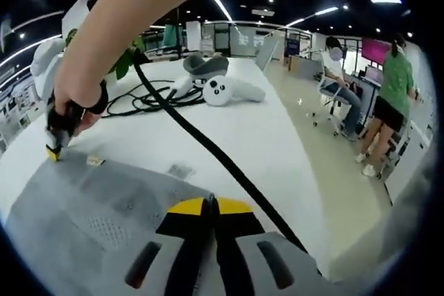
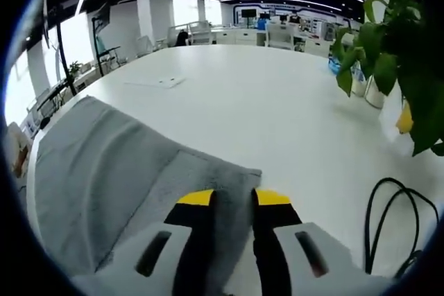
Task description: Fold the towel on the table until its edges align and the towel forms a compact rectangular stack.
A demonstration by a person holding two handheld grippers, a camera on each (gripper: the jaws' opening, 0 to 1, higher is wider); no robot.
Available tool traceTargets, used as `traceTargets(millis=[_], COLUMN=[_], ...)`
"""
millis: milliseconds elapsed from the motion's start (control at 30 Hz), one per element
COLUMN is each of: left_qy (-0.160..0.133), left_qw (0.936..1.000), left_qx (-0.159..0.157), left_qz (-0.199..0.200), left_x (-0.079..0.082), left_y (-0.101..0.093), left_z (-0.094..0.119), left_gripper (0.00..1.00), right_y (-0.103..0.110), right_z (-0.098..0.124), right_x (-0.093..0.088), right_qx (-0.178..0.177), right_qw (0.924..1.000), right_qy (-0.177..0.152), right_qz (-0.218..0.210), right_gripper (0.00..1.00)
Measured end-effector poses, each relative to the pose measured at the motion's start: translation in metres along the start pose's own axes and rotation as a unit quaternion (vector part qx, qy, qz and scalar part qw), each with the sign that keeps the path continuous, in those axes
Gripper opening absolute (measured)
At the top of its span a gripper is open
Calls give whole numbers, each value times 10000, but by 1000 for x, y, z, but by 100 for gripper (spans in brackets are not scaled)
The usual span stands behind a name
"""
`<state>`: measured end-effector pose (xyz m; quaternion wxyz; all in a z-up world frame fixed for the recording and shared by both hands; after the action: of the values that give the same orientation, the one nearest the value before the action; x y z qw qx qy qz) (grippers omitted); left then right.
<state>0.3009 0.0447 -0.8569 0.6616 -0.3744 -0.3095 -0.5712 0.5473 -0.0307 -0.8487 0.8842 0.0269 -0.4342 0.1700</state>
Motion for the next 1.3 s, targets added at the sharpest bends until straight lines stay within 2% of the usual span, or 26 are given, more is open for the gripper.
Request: traceTargets(millis=[67,100,133,300,433,500,633,833,967,1100,1300], left_qy=[-7,-15,-23,-206,-326,-409,-499,-610,-796,-867,-1203], left_qw=[10000,10000,9999,9991,9980,9966,9958,9952,9920,9908,9853], left_qx=[-29,-34,-36,0,-69,-113,-133,-70,7,25,56], left_qz=[27,89,132,379,541,703,758,766,983,1039,1212], left_x=[0,0,0,5,6,5,9,15,18,20,35], left_y=[2,4,4,8,7,7,6,4,5,5,-1], left_z=[1,2,3,10,13,17,25,38,46,52,68], left_gripper=[4,4,4,4,4,4,4,4,4,4,4], right_y=[3,5,4,6,5,2,1,3,4,3,6], right_z=[0,1,2,4,8,8,10,12,17,21,30], right_x=[0,0,0,1,1,2,1,3,8,13,26], right_qx=[167,251,150,158,226,219,210,115,117,128,61], right_qw=[9998,9996,9999,9999,9974,9966,9939,9953,9954,9951,9945], right_qy=[-2,10,-15,-19,127,56,46,8,-46,-92,-224], right_qz=[-53,-110,-34,-40,-667,-789,-1081,-967,-952,-972,-1022], right_gripper=[6,4,4,3,3,3,4,3,3,3,3])
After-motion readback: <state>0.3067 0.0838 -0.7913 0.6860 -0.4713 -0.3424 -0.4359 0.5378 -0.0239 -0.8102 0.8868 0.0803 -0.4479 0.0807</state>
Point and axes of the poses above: the point that each gripper's makers call its tool centre point, and the gripper's own axes: z roughly backward along the fingers, y roughly to its left, x roughly out of its top, the point moved 10 cm from there along z, roughly backward along the fingers, and after that the axes turned 13 degrees about -x, right-handed, at the moved point
